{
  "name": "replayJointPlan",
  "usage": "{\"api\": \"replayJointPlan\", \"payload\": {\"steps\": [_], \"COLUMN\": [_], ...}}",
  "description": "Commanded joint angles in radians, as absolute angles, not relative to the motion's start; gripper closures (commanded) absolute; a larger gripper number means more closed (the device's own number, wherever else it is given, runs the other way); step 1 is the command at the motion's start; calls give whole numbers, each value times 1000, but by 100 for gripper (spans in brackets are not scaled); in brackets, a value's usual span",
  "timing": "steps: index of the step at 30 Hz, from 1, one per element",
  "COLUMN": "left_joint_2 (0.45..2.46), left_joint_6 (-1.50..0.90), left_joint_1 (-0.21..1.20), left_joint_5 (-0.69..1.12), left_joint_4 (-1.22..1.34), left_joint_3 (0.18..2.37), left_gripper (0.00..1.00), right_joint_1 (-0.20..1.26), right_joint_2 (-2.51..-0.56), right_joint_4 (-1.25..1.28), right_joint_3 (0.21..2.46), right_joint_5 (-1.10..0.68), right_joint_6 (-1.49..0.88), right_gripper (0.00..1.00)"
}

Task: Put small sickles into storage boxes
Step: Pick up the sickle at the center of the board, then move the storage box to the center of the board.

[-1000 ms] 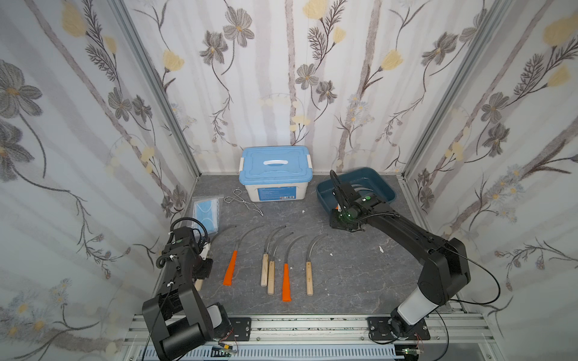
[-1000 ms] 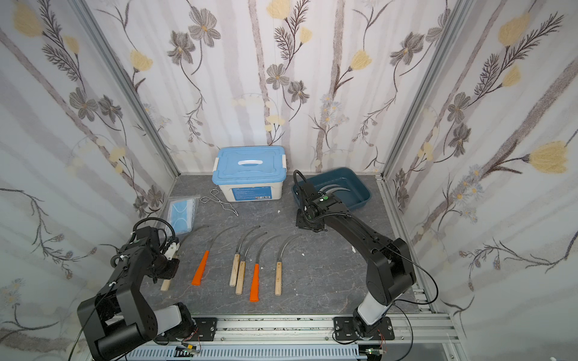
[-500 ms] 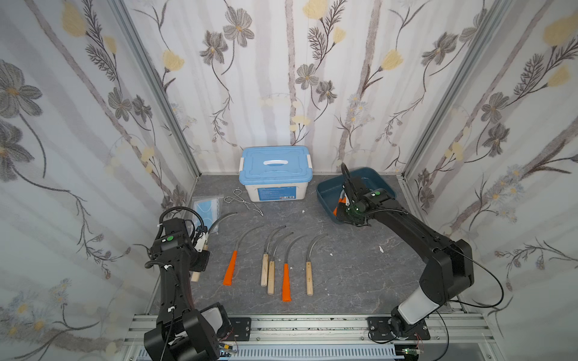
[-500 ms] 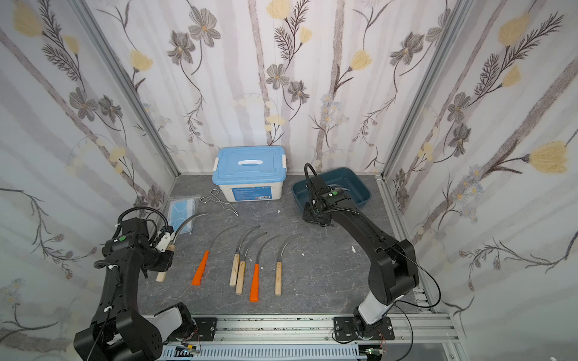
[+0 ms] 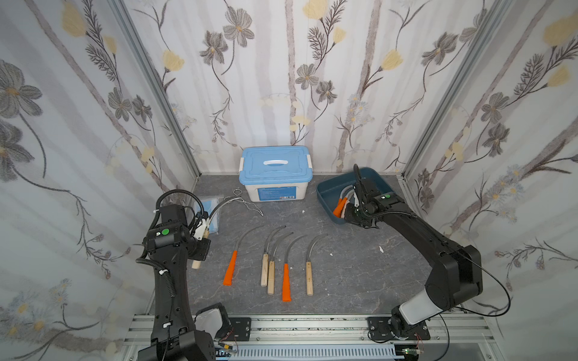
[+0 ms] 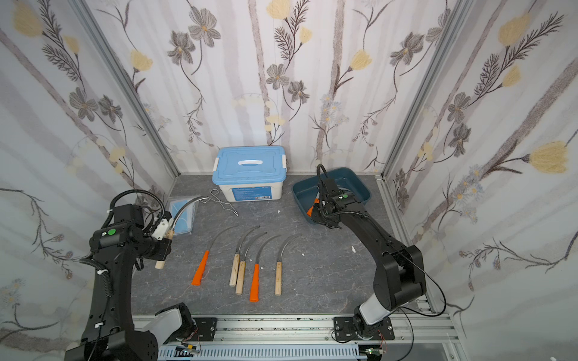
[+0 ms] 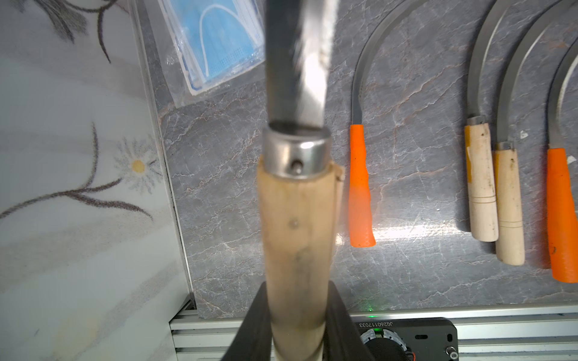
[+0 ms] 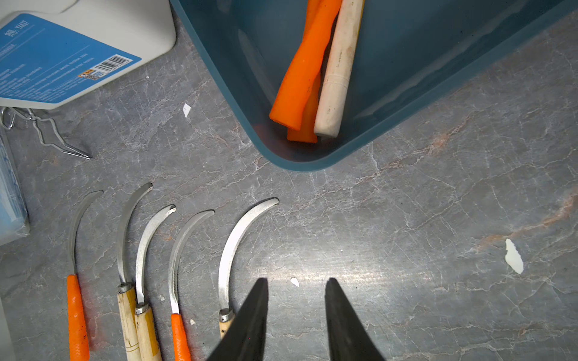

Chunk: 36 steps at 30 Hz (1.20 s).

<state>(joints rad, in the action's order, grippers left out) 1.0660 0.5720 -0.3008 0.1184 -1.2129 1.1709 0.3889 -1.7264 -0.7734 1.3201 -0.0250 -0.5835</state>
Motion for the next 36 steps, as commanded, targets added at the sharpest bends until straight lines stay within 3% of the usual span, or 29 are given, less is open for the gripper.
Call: {"api": "replayJointPlan", "payload": {"steps": [1, 21, 36], "left_joint_2": [1075, 1256, 1580], "left_joint_6": [534, 394, 372], "left_joint_1": [-262, 34, 275], "left_joint_5": [131, 88, 83], "left_joint_4": [-1264, -1296, -1272], "left_joint_3": [1220, 1555, 1865], "left_gripper": [88, 88, 89], "right_joint_1": [379, 364, 370], "right_joint_2": [-1705, -1498, -1332], "right_joint_4": [-725, -689, -734], "right_joint_3": [1289, 1044, 848], "right_joint_5": [-31, -2, 0], "right_joint_6": [-597, -656, -729], "right_gripper": [66, 65, 65]}}
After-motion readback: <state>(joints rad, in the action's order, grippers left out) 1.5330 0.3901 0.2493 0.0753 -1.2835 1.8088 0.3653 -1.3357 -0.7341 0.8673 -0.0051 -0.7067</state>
